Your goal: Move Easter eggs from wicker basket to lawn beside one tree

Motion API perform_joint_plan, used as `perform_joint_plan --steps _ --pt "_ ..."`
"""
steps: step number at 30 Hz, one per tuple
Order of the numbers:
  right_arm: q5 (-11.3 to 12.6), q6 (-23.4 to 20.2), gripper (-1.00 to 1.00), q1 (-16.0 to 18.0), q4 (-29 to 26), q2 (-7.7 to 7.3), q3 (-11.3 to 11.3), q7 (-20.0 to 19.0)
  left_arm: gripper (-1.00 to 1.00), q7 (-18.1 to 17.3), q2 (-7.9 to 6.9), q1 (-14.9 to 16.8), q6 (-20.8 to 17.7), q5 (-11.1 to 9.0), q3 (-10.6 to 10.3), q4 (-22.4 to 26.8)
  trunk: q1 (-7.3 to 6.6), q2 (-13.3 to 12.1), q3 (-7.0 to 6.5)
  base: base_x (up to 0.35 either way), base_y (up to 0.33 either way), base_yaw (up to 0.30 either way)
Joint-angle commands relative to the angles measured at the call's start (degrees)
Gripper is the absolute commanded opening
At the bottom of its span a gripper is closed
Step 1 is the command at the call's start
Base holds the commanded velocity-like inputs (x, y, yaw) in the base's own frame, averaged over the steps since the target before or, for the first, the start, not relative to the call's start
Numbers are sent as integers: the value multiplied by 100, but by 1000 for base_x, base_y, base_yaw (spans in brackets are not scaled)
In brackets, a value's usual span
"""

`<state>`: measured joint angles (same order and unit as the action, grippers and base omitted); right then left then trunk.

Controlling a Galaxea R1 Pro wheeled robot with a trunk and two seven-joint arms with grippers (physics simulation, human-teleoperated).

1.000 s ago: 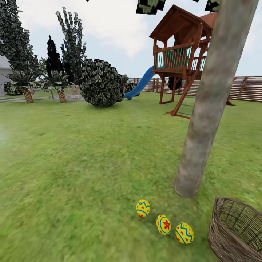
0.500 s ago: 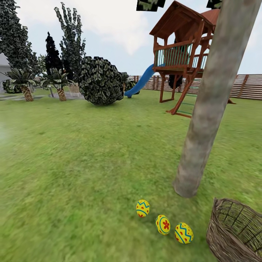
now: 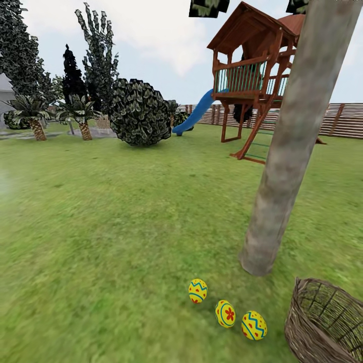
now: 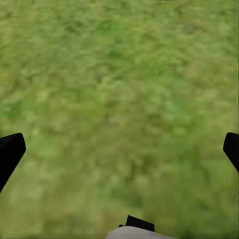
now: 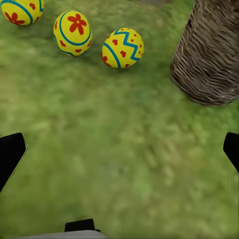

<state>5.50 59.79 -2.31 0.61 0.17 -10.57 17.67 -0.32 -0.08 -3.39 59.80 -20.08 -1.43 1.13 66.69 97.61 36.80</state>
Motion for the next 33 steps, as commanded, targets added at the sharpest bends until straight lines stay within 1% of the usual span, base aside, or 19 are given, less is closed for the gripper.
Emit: perform_joint_plan --steps 1,2,3,5,6,7,9,15,17,20,21,33 --pt "56 21 100 2 6 1 -50 0 100 -3 -2 -4 -2 -23 -20 11 -23 -40 -16 0 0 0" --pt "56 21 100 2 3 -3 -50 0 100 -3 -12 -4 -95 -25 -22 12 -44 -80 -34 0 0 0" --pt "56 21 100 2 5 -5 -50 0 100 0 -20 -4 -278 -26 -23 13 -66 -120 -52 0 0 0" --pt "56 21 100 2 5 -2 -51 0 100 -2 -29 -4 -886 -11 -18 23 -110 -200 -88 0 0 0" --pt "56 21 100 2 6 -1 -51 0 100 -2 -31 -4 -1047 -8 -18 27 -132 -240 -106 0 0 0" --pt "56 21 100 2 6 0 -51 0 100 -3 -34 -4 -1459 -2 -17 47 -154 -280 -124 0 0 0" --pt "54 21 100 2 5 0 -51 0 100 -3 -35 -4 -1868 3 -16 198 -198 -361 -160 0 0 0" --pt "56 21 100 2 3 0 -51 0 100 17 -41 -4 -2074 -3 -15 292 -330 -601 -267 0 0 0" --pt "56 21 100 2 6 0 -51 0 100 31 -32 -4 -2272 -4 -12 311 -374 -681 -303 0 0 0" --pt "56 21 100 2 7 1 -51 0 100 46 -20 -4 -2750 -11 -7 391 -440 -802 -357 0 0 0" --pt "56 21 100 2 5 1 -51 0 100 48 -19 -4 -2818 -14 -7 407 -440 -802 -357 0 0 0" --pt "56 21 100 2 6 1 -51 0 100 11 3 -4 -2886 -29 -3 423 -440 -802 -357 0 0 0"
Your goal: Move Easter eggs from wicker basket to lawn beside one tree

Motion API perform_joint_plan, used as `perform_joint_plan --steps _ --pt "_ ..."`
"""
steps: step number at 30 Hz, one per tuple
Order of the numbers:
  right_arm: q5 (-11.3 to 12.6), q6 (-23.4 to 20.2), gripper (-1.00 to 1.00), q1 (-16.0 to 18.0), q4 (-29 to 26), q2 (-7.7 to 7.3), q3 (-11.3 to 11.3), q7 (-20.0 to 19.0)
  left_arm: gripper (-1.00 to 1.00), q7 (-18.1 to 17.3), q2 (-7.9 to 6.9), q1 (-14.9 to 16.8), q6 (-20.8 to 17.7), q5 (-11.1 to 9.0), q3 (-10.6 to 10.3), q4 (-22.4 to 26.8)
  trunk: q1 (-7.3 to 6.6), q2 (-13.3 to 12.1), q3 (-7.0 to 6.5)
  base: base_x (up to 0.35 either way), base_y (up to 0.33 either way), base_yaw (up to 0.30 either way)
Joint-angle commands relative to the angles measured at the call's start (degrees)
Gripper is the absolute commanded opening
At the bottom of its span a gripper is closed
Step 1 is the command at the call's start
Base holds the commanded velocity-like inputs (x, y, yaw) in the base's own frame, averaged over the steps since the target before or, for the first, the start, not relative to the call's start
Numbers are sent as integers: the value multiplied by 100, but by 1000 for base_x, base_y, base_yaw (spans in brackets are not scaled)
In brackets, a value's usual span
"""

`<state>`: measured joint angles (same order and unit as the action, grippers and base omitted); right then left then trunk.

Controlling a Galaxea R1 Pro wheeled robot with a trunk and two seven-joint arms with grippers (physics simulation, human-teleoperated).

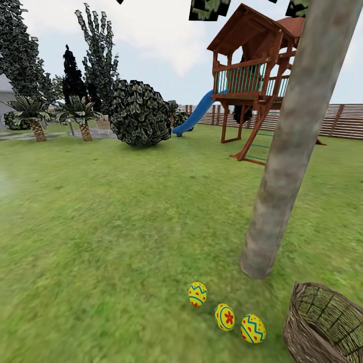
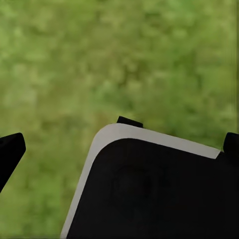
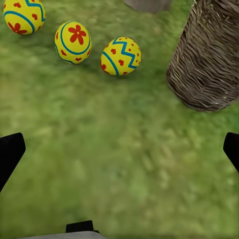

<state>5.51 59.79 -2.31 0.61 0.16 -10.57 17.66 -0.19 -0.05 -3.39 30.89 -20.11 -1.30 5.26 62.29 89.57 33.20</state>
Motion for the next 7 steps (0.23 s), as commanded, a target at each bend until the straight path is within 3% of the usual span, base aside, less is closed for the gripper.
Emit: perform_joint_plan --steps 1,7 --pt "56 21 100 2 5 2 -50 1 100 -4 -2 -3 6 -24 -17 12 0 2 3 0 0 0" --pt "56 21 100 2 7 2 -50 1 100 -16 31 -3 5 -16 -25 81 0 2 3 0 0 0"
